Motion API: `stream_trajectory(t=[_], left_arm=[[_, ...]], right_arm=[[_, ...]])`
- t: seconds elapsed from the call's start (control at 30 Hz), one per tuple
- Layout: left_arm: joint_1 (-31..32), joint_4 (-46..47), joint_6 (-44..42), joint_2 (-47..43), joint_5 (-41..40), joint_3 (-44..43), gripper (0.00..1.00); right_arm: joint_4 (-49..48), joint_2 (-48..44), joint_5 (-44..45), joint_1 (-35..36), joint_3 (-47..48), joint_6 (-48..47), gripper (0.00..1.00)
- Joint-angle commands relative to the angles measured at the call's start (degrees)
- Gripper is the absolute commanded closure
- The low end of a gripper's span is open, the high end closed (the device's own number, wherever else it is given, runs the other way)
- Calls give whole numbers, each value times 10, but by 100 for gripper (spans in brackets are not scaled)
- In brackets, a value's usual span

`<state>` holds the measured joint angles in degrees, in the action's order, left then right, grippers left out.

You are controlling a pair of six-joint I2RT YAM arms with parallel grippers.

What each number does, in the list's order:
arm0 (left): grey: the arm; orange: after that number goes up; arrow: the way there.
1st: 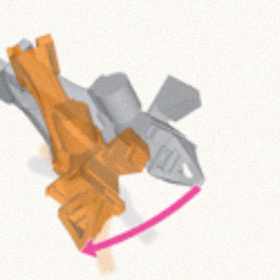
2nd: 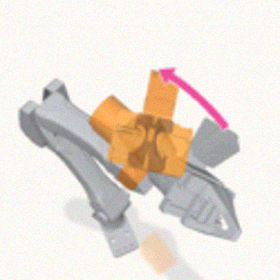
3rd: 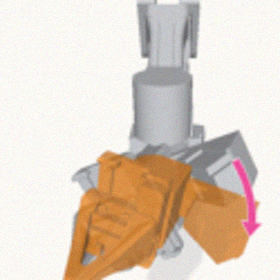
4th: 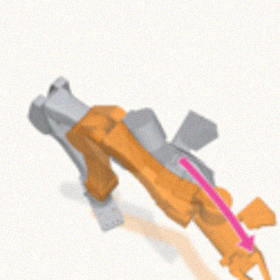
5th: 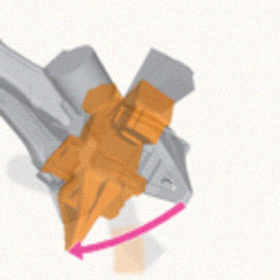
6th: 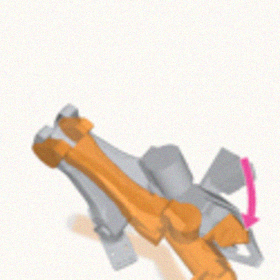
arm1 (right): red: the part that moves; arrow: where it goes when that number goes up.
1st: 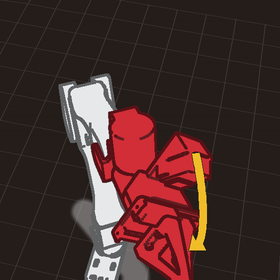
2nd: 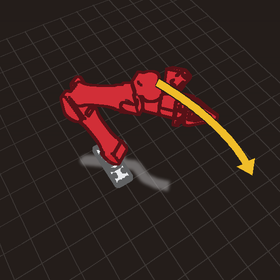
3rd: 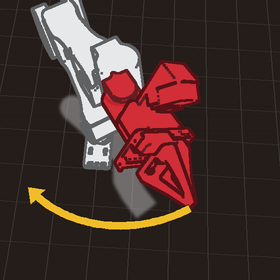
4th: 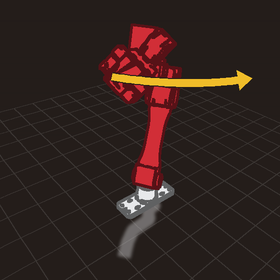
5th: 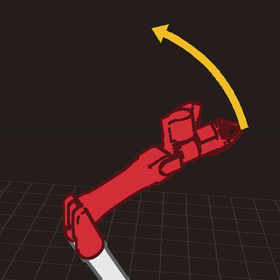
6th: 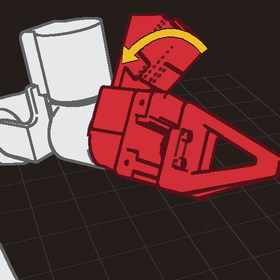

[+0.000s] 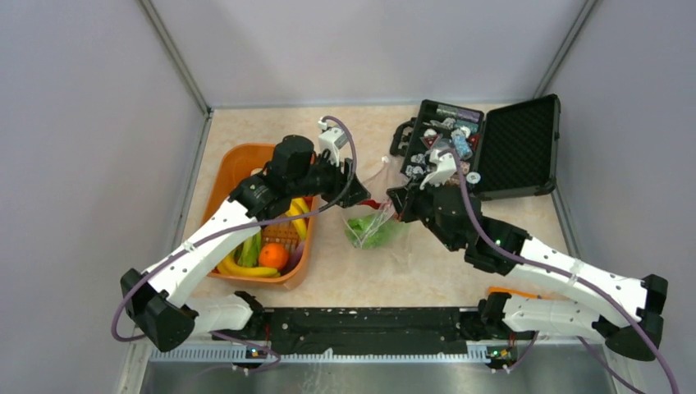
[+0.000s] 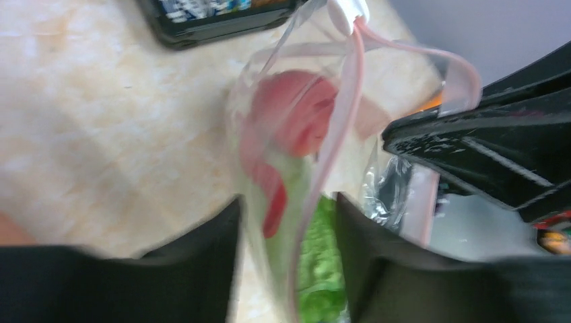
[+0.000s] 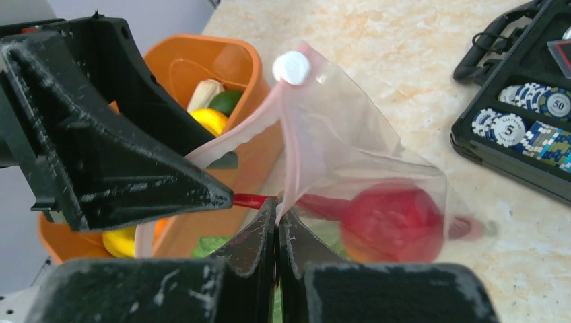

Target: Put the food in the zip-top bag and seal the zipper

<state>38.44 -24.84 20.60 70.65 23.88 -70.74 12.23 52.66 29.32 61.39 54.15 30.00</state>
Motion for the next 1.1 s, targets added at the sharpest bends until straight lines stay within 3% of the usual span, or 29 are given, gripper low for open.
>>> stream_trajectory(t=[0.0,0.2,0.4,0.57,0.67,0.83,1.07], left_arm=[[1,20,-9,-54,-79,35,35],[-1,-18,-29,-120,-183,39,2],[-8,-18,-33,-199,-369,78,1],[-34,-18,2,-242,-453,131,1],[-69,-24,31,-251,-451,165,1],[-165,-36,66,-250,-379,200,1],[-202,20,40,-206,-316,223,1]], right_arm=[[-25,25,15,6,24,-4,100],[-61,45,-17,4,22,-5,100],[-67,47,-29,4,18,1,100],[-73,36,-34,2,10,0,100],[-79,30,-37,0,6,0,100],[-80,29,-40,-2,3,-2,100],[-84,30,-44,-6,0,-3,100]])
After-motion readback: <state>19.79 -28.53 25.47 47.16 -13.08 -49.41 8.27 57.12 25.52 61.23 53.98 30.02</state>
